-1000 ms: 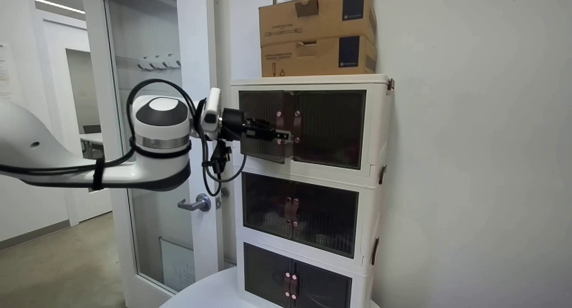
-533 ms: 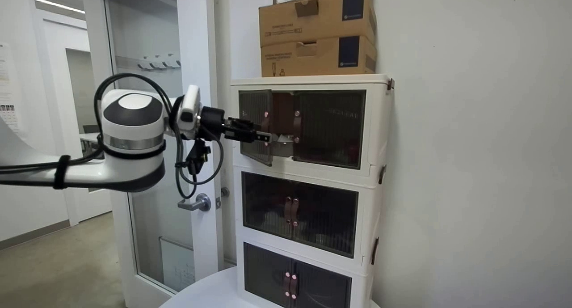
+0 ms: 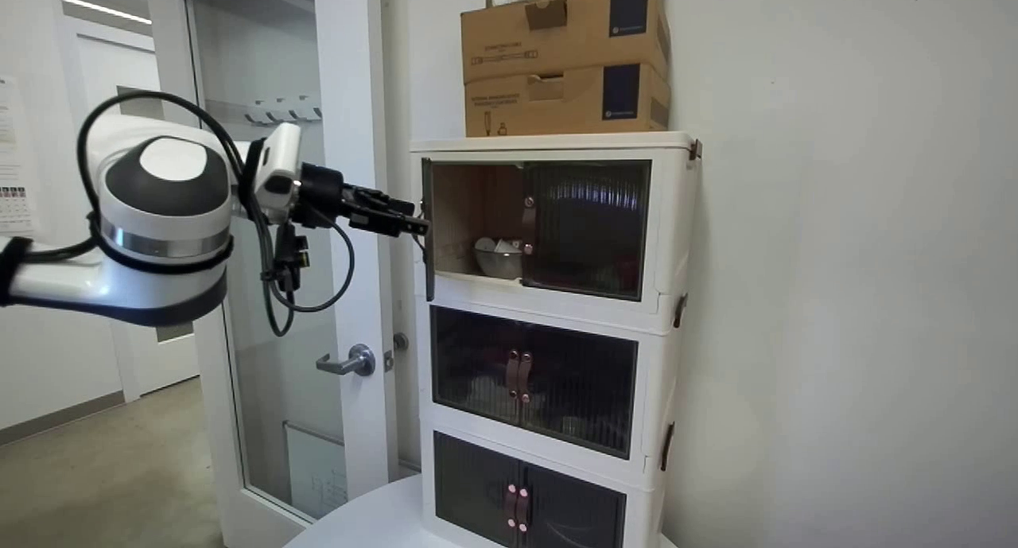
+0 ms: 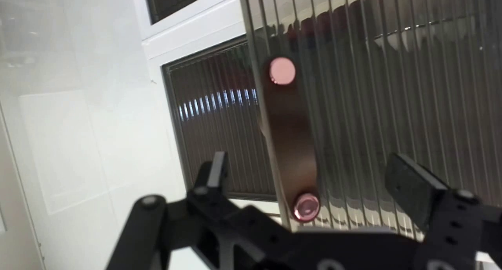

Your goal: Open the top drawer

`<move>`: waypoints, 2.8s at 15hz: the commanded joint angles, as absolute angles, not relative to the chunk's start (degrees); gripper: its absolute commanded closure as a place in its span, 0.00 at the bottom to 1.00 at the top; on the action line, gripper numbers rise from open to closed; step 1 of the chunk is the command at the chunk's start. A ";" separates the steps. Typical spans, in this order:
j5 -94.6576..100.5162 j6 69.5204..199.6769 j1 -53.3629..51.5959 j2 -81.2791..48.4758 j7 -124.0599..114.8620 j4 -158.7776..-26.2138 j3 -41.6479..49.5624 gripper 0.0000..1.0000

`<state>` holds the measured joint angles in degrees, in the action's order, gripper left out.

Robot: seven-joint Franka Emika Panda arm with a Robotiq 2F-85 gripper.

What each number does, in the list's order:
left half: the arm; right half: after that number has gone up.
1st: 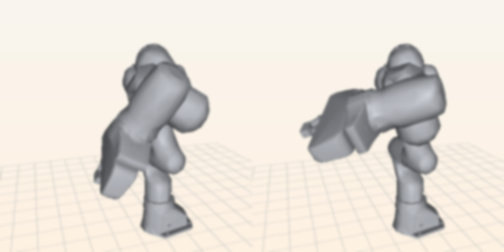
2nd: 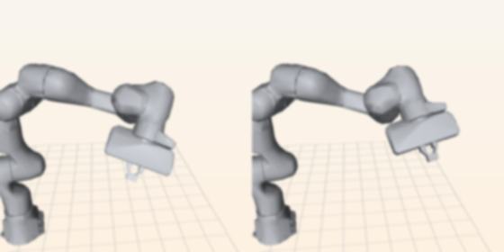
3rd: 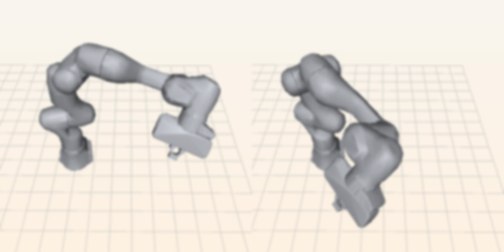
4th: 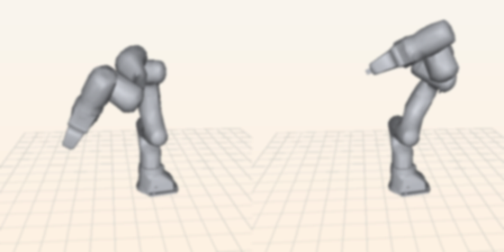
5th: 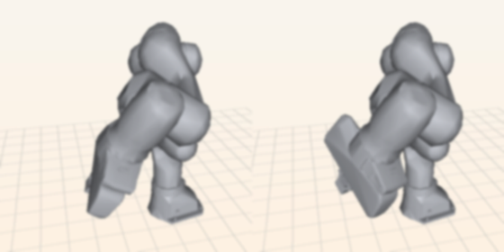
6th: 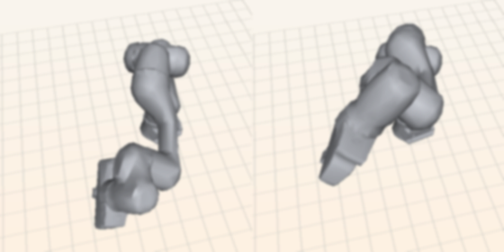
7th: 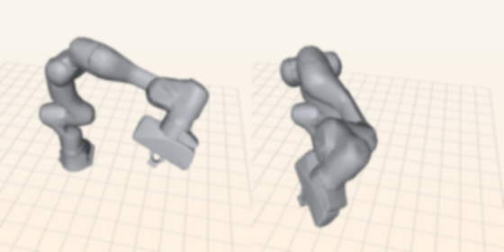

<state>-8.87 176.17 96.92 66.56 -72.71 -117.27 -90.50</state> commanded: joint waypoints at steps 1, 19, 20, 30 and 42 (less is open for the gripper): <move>-10.15 176.70 93.66 58.21 -67.69 -119.52 -91.02 0.00; -5.35 131.14 70.69 27.17 -44.55 -110.96 -81.18 0.00; -5.07 128.83 69.38 25.78 -43.03 -110.96 -80.53 0.00; -2.06 129.15 64.86 23.17 -42.17 -112.76 -77.72 0.00; -1.89 127.07 63.34 4.53 -18.82 -109.67 -80.33 0.00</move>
